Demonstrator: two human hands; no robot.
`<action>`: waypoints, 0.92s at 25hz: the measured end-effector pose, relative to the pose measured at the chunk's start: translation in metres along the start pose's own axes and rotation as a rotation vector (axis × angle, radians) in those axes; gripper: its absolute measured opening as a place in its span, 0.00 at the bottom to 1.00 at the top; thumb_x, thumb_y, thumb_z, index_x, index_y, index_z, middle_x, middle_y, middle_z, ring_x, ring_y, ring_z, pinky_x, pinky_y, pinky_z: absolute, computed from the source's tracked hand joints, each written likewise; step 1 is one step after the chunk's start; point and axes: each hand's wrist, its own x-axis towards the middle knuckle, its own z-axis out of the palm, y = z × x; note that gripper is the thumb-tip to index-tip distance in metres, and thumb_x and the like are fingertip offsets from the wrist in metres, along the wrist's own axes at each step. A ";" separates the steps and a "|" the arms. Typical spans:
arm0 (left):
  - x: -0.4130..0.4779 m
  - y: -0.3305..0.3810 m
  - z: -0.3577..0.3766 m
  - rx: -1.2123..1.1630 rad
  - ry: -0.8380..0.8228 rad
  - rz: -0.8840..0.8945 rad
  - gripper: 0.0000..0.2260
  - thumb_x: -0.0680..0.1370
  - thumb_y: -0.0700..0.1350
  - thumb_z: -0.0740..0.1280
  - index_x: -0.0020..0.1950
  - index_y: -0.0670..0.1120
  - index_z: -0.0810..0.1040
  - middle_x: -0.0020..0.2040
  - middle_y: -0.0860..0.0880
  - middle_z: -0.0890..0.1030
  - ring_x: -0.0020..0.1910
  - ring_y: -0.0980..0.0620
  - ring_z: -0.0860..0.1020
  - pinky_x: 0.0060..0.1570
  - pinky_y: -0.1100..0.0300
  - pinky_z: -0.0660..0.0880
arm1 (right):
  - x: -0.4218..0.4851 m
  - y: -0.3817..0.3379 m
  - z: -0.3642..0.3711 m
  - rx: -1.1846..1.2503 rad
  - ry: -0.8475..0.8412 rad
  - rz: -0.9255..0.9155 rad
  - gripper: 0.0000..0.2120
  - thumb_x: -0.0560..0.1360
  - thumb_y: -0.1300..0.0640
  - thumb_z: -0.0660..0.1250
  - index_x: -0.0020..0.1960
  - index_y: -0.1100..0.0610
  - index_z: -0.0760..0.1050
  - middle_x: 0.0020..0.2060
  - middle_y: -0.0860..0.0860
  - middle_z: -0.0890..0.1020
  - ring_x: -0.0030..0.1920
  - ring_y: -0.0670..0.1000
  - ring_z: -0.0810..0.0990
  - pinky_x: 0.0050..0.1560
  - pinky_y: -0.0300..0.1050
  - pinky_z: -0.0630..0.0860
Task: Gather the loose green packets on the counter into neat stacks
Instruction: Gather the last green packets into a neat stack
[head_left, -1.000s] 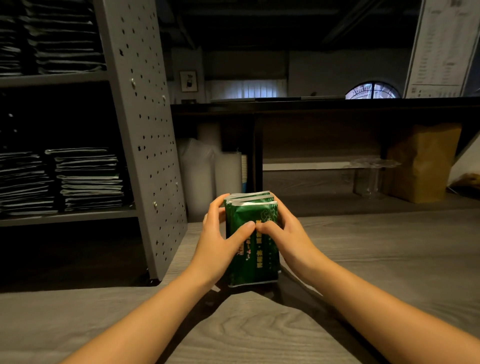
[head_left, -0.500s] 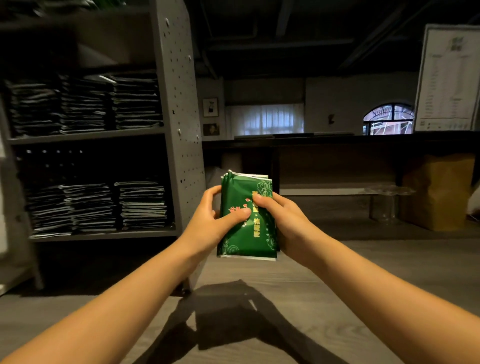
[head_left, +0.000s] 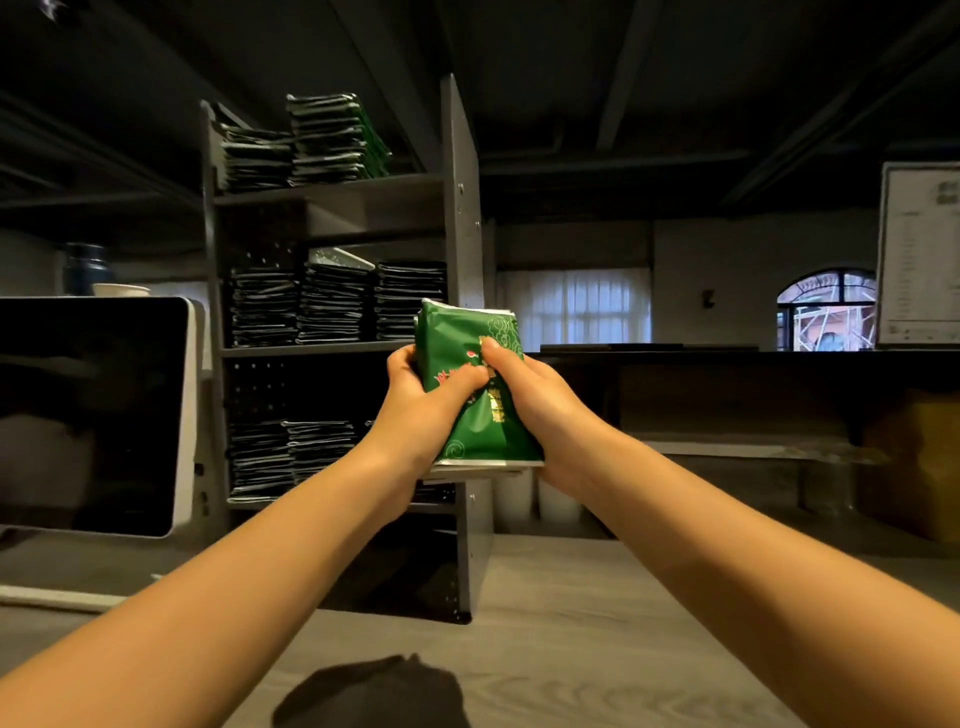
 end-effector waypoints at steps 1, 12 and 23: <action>0.002 0.007 -0.004 0.005 0.009 0.018 0.21 0.75 0.43 0.68 0.63 0.49 0.61 0.53 0.46 0.78 0.50 0.48 0.80 0.51 0.55 0.77 | 0.000 -0.007 0.006 -0.004 -0.011 -0.004 0.16 0.79 0.51 0.61 0.61 0.60 0.75 0.43 0.54 0.83 0.36 0.49 0.82 0.36 0.40 0.80; 0.073 0.107 -0.051 0.080 -0.023 -0.037 0.37 0.59 0.56 0.76 0.64 0.45 0.72 0.53 0.44 0.82 0.44 0.47 0.83 0.36 0.57 0.77 | 0.027 -0.064 0.032 -1.113 0.218 -1.143 0.19 0.71 0.50 0.66 0.60 0.56 0.74 0.58 0.52 0.76 0.61 0.54 0.72 0.60 0.53 0.70; 0.147 0.173 -0.053 0.076 -0.194 -0.085 0.15 0.77 0.56 0.61 0.47 0.44 0.78 0.34 0.45 0.82 0.32 0.48 0.82 0.31 0.58 0.79 | 0.127 -0.123 0.043 -1.624 0.390 -1.438 0.35 0.63 0.53 0.76 0.66 0.58 0.67 0.59 0.60 0.76 0.58 0.63 0.74 0.50 0.58 0.77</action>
